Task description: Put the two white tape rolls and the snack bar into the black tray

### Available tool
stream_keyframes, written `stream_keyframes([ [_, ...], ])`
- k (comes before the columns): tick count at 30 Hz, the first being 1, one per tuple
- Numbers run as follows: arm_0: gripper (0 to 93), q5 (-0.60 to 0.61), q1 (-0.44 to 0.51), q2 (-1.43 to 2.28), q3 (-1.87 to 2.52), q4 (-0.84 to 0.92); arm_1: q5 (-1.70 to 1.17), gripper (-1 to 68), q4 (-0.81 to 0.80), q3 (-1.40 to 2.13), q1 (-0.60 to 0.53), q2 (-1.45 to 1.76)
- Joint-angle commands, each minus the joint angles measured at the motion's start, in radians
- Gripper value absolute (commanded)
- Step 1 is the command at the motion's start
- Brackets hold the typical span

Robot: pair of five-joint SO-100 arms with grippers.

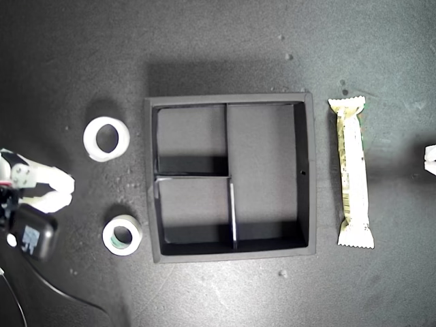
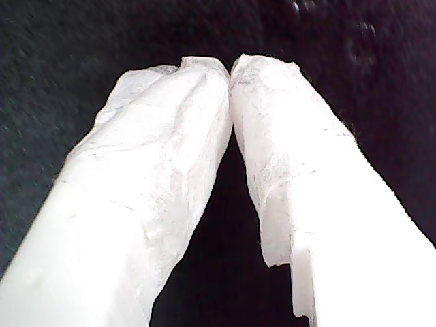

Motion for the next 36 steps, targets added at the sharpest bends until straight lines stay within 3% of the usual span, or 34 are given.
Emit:
stream_keyframes([
  [1, 1.7, 0.034, -0.035, 0.044, 0.052, -0.040, -0.313, -0.3, -0.181, -0.003, -0.003, 0.006],
  [5, 7.0, 0.117, -0.087, 0.044, -0.060, 0.020, -0.459, 0.0, -0.198, -0.115, 0.006, 0.006],
  [10, 10.9, 0.308, -0.184, -0.118, -0.276, 0.017, -0.614, 12.1, -0.209, -0.313, -0.002, -0.055],
  [16, 13.0, 0.451, -0.230, -0.595, -0.538, -0.130, -0.733, 20.8, -0.273, -0.650, -0.060, -0.586],
  [22, 13.4, 0.468, -0.235, -0.785, -0.600, -0.186, -0.770, 21.3, -0.222, -0.899, -0.120, -0.925],
  [36, 15.3, 0.497, -0.272, -1.098, -0.666, -0.299, -0.762, 21.8, -0.195, -0.971, -0.196, -1.085],
])
